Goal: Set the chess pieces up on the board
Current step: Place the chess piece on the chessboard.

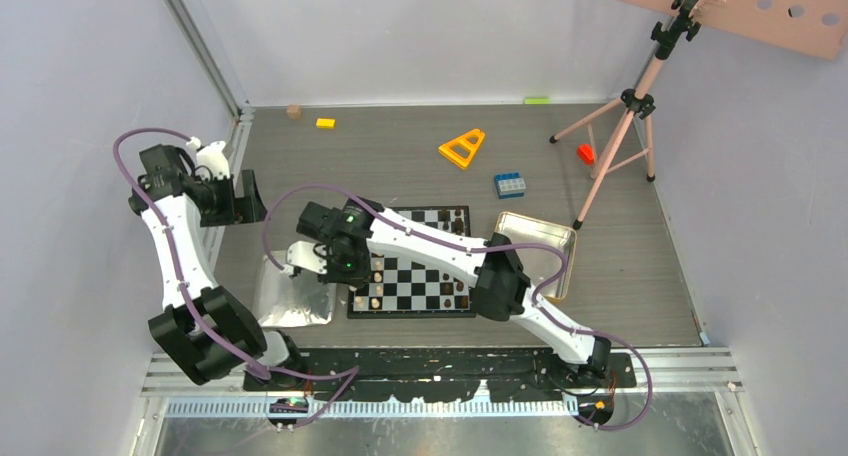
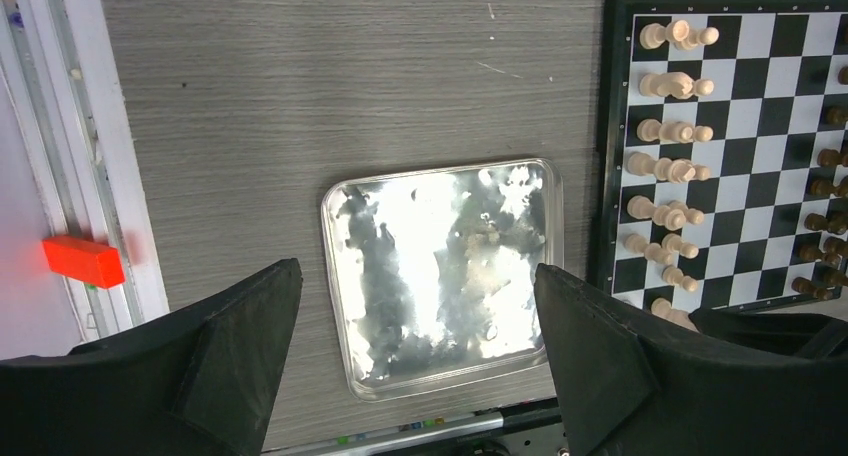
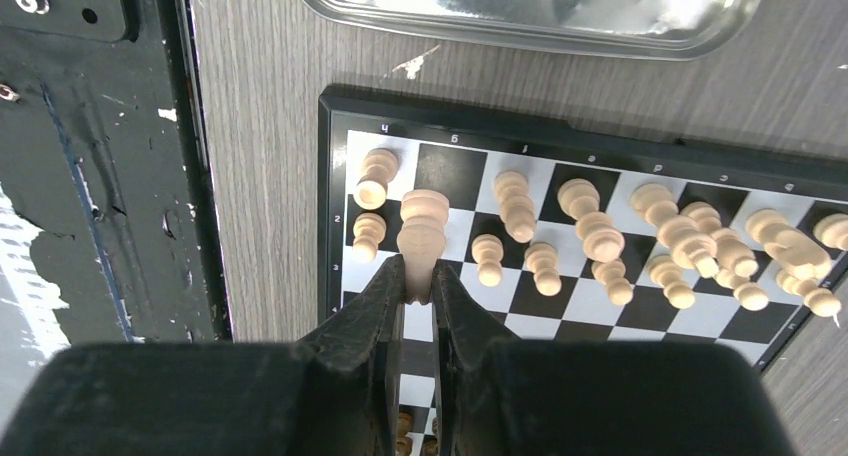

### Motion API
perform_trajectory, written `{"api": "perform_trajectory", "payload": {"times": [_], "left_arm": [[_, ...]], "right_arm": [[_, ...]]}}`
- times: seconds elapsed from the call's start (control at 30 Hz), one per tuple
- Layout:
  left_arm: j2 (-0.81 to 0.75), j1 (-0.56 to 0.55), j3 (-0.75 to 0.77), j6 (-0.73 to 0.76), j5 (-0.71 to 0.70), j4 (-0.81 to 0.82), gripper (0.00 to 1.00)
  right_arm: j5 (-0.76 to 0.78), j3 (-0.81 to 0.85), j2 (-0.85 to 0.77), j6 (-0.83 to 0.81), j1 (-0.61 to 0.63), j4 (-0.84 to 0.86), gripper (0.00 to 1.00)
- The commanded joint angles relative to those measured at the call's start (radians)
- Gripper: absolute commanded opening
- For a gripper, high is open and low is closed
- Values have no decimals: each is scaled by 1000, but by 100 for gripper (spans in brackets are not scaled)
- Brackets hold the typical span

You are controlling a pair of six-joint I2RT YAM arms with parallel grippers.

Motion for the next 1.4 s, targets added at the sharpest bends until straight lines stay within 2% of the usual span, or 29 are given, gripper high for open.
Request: {"api": "perform_trajectory", "payload": {"times": [0.0,1.37], "left_arm": [[-10,8,-14,35,-1,12,90],[-27,8,-44,69,24,-2,90]], "right_arm": [[42,49,9,-37,4,-40,0],[116,103,112,-110,35,-88,3]]}}
